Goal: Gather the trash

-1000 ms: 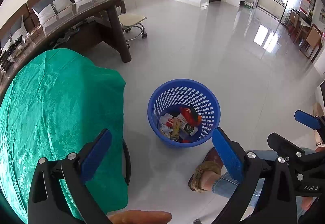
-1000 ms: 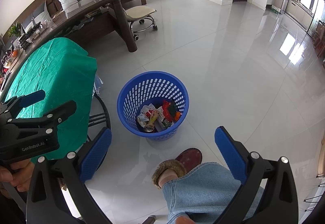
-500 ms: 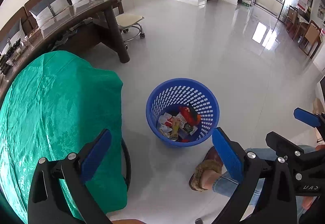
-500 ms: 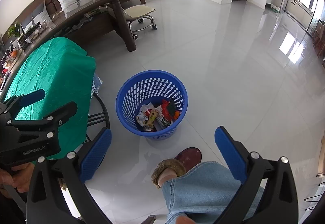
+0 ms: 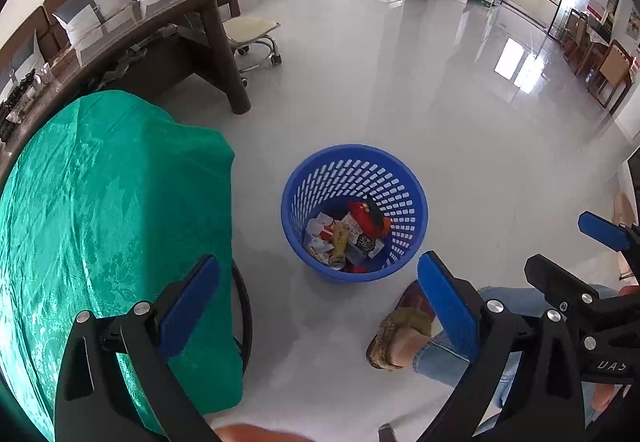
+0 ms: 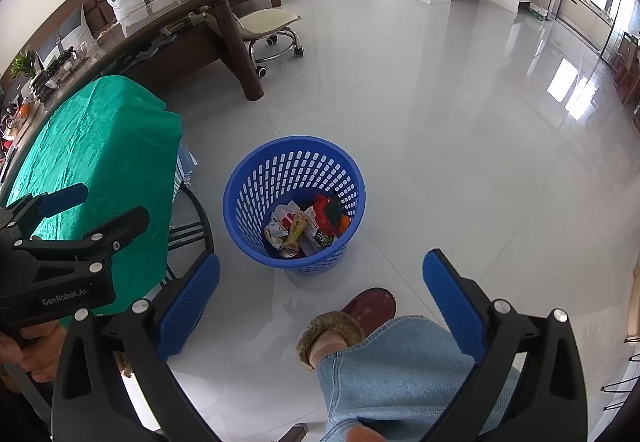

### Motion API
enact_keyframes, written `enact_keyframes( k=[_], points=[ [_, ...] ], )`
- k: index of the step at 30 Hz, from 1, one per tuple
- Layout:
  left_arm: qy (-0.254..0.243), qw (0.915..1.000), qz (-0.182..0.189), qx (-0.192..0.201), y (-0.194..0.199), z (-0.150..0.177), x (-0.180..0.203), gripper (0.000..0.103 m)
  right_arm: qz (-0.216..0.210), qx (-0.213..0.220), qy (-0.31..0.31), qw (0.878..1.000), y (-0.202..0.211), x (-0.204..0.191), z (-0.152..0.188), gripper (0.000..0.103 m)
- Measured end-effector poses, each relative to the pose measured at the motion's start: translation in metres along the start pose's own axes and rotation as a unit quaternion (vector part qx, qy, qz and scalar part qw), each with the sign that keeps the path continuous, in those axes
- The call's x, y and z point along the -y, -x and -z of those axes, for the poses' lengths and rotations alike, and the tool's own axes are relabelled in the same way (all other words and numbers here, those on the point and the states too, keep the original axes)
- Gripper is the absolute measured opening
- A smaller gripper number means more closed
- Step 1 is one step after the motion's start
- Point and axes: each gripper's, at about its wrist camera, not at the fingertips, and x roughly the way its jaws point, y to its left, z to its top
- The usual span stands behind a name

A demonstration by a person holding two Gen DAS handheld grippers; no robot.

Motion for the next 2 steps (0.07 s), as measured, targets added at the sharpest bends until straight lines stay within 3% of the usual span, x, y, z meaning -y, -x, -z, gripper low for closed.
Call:
enact_keyframes(
  k=[2],
  points=[
    [-0.001, 1.0000, -0.003, 0.004, 0.0010, 0.0006, 0.0002, 0.098, 0.000, 0.000, 0.000, 1.000, 0.0003, 0.0002, -0.0005, 0.098]
  ],
)
